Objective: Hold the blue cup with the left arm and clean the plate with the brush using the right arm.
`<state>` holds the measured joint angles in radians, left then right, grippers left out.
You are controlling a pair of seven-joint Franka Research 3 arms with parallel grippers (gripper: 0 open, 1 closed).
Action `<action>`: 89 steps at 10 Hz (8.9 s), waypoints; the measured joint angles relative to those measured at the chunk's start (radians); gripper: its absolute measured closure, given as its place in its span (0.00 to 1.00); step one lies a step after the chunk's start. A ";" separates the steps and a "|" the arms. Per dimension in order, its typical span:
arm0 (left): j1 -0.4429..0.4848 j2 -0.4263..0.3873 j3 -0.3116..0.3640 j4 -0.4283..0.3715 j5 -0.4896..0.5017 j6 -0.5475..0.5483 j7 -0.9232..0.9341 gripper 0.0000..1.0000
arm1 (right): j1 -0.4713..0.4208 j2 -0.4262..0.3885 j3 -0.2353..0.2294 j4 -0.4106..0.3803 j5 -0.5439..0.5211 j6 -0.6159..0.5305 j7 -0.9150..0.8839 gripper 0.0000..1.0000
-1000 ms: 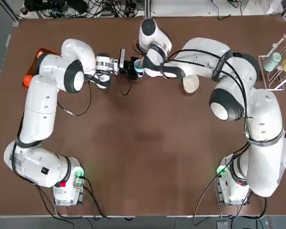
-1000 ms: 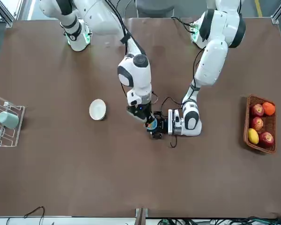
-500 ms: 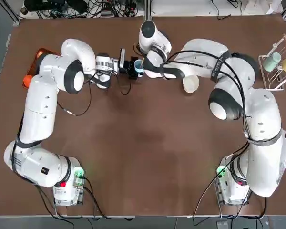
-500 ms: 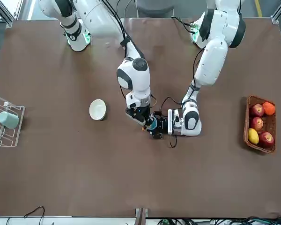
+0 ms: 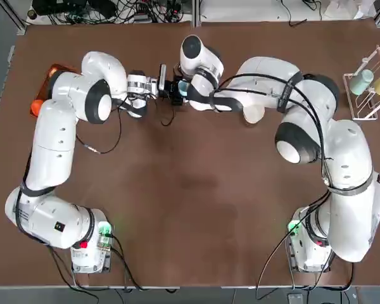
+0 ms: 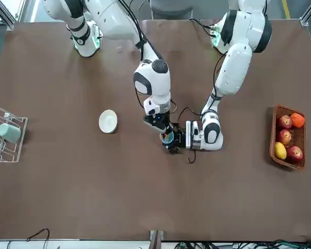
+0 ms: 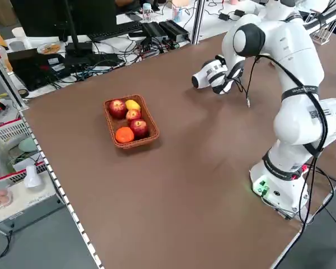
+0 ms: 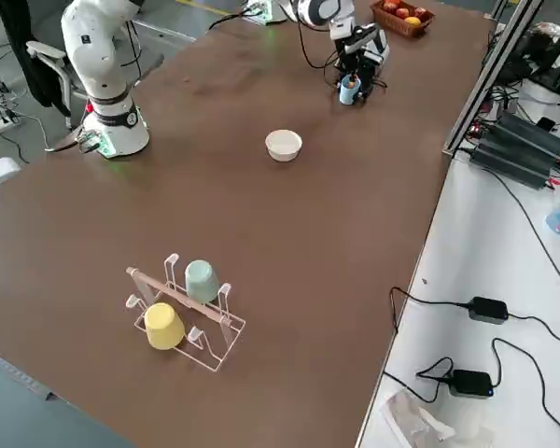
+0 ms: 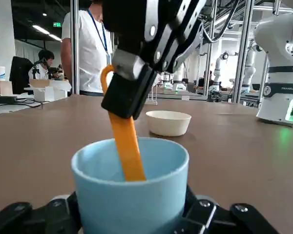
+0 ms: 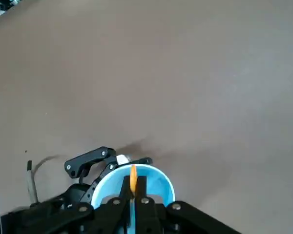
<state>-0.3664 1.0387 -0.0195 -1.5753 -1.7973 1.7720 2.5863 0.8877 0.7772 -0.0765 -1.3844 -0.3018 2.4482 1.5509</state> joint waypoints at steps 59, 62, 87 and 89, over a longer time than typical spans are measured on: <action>0.013 -0.204 0.004 -0.122 -0.033 -0.028 0.000 0.00 | -0.401 -0.556 -0.007 -0.421 0.293 -0.218 -0.630 0.95; 0.063 -0.305 0.068 -0.133 0.111 -0.027 -0.102 0.00 | -0.429 -0.605 -0.007 -0.506 0.316 -0.176 -0.672 0.95; 0.149 -0.764 0.208 -0.037 1.650 -0.009 -1.850 0.00 | -0.492 -0.798 -0.010 -1.169 0.487 0.629 -0.786 0.95; 0.149 -0.779 0.208 -0.036 1.669 -0.009 -1.853 0.00 | -0.488 -0.798 -0.006 -1.169 0.596 0.629 -0.791 0.95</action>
<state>-0.2172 0.2596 0.1890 -1.6115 -0.1281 1.7631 0.7338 0.3999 -0.0212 -0.0822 -2.5536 0.2940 3.0775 0.7595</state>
